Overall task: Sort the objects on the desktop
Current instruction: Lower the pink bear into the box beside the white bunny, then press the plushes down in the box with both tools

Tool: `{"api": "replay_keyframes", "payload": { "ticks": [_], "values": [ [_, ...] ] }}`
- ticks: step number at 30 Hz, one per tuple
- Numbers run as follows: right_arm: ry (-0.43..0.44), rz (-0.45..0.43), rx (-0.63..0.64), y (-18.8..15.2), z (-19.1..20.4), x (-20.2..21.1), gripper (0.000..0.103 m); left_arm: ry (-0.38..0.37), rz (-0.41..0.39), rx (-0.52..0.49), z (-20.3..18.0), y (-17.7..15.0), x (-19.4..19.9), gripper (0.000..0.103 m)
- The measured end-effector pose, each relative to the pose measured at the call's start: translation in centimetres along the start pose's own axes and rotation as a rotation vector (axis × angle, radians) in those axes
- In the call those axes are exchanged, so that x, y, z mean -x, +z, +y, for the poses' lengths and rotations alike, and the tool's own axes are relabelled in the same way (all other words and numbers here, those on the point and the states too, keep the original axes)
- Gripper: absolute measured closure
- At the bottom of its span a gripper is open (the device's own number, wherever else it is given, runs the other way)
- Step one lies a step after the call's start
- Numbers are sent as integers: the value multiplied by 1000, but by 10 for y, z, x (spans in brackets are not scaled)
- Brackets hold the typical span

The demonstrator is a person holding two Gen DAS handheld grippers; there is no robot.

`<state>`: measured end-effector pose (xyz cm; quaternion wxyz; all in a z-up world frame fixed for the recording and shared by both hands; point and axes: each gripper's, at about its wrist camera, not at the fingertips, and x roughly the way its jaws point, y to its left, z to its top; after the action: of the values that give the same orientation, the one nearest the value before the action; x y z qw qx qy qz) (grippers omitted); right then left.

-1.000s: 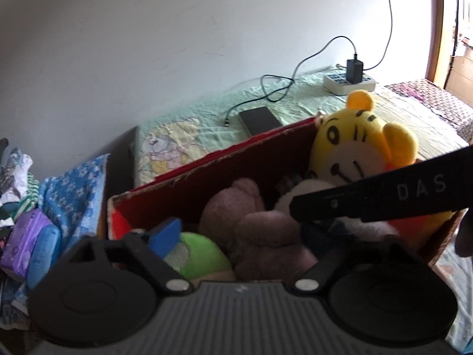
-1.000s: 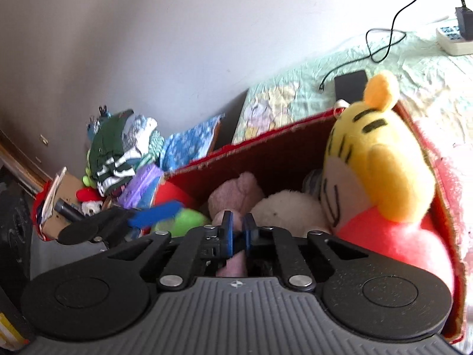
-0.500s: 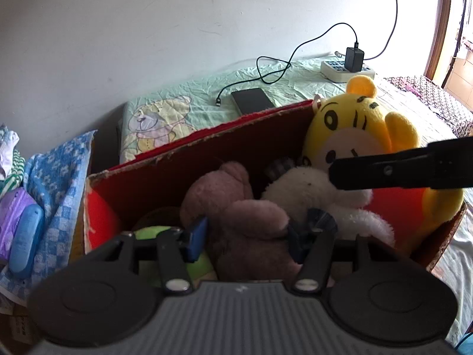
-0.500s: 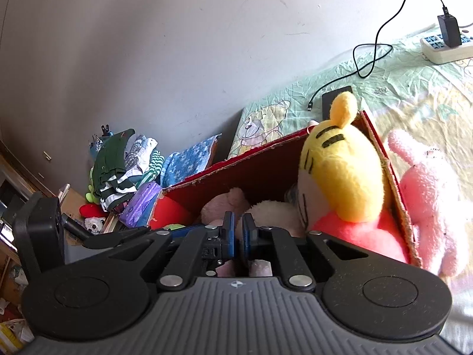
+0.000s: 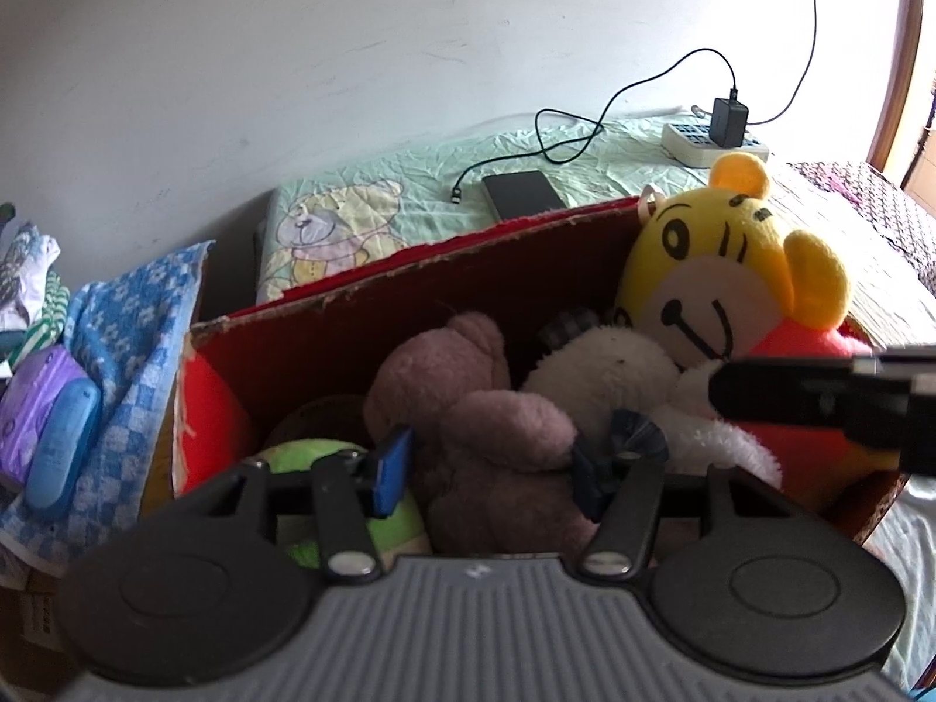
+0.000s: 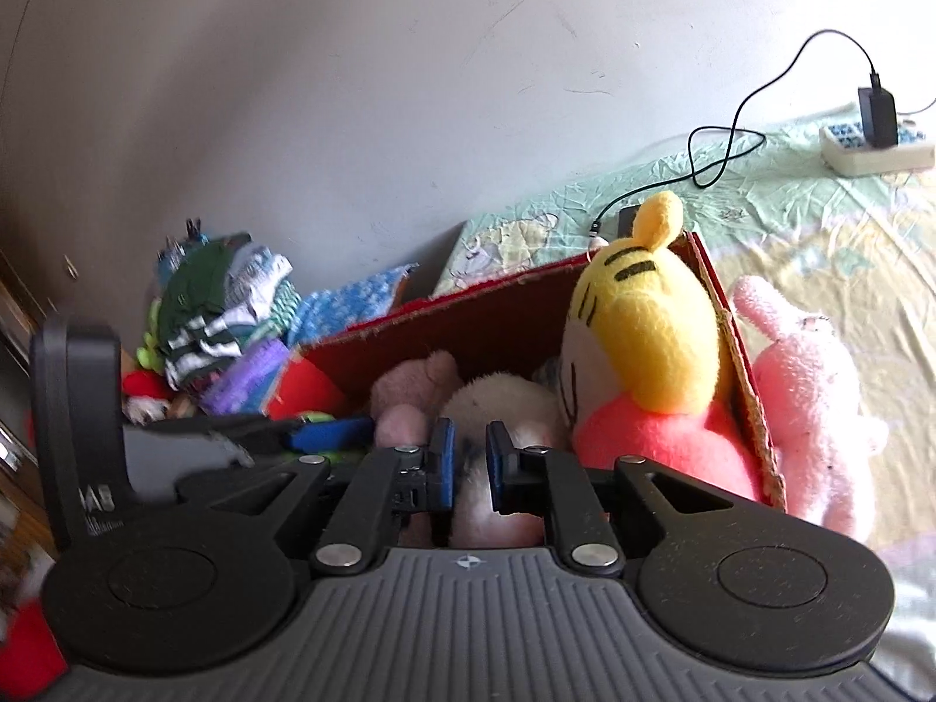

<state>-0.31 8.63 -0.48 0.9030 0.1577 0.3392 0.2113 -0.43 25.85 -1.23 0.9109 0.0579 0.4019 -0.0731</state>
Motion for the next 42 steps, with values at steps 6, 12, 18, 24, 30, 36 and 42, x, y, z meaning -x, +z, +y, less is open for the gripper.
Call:
{"api": "replay_keyframes", "payload": {
  "ticks": [6,12,18,24,30,36,42],
  "values": [
    [-45,-2,43,-9,3,2,89,19,2,15,-5,-4,2,39],
    [-53,-2,11,-10,0,6,89,39,7,-12,-16,-8,1,31],
    [-57,-1,10,-12,1,8,88,41,17,-10,-17,-7,0,30],
    [-52,-5,-4,-14,0,9,87,45,24,-21,-18,-7,-2,28],
    [-60,-13,4,-15,1,8,87,45,28,-23,-18,-7,-3,28],
    [-62,-25,-4,-16,0,7,87,54,47,-44,-22,-7,-4,26],
    [-59,-29,11,-17,2,6,84,66,55,-71,-26,-8,-6,26]
  ]
}}
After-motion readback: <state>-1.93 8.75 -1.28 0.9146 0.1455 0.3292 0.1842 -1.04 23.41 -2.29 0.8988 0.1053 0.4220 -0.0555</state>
